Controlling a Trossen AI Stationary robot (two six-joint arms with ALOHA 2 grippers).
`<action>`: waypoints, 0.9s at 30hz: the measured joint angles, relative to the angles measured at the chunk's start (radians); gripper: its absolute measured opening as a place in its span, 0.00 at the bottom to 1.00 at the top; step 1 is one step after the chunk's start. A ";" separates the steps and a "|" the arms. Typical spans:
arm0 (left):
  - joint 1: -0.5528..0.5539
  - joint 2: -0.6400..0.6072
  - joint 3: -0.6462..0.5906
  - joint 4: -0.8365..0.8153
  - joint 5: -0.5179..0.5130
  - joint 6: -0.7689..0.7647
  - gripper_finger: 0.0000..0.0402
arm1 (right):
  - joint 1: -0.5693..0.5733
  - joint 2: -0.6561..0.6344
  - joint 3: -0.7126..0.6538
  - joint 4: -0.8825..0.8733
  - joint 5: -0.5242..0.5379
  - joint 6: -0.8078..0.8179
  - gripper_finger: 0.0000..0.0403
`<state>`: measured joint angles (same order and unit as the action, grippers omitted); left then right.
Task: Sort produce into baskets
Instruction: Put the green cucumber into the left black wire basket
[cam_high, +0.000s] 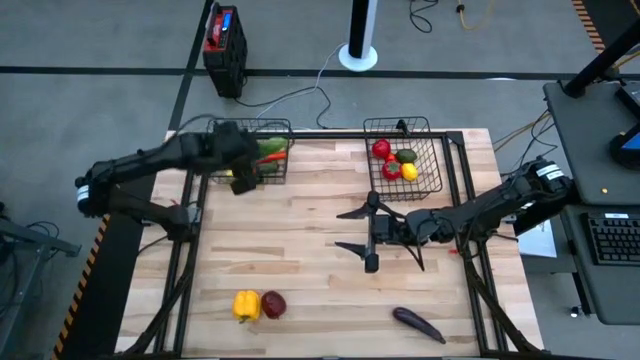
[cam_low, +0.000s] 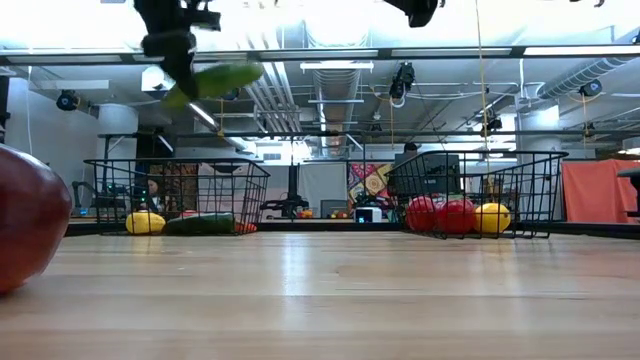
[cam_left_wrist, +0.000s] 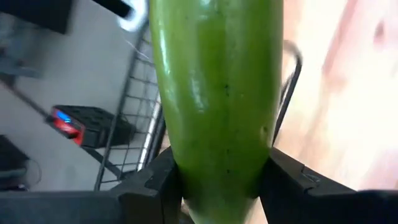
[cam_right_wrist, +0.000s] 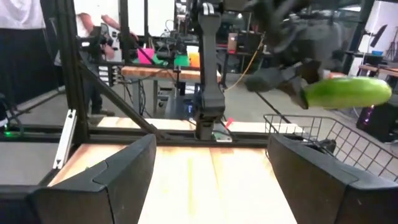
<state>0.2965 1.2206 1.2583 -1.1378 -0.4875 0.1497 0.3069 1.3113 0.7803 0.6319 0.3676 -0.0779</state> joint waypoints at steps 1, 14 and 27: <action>0.048 0.008 0.005 -0.009 0.044 0.065 0.36 | 0.000 0.000 0.000 -0.004 0.000 0.000 0.75; 0.438 0.179 0.013 -0.054 0.112 0.567 0.39 | -0.010 0.001 0.000 -0.024 0.001 0.008 0.75; 0.509 0.369 0.037 -0.053 0.108 0.642 0.39 | -0.013 0.001 0.000 -0.051 0.002 0.028 0.73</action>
<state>0.8059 1.5901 1.2957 -1.1911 -0.3794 0.7917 0.2936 1.3119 0.7799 0.5804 0.3691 -0.0498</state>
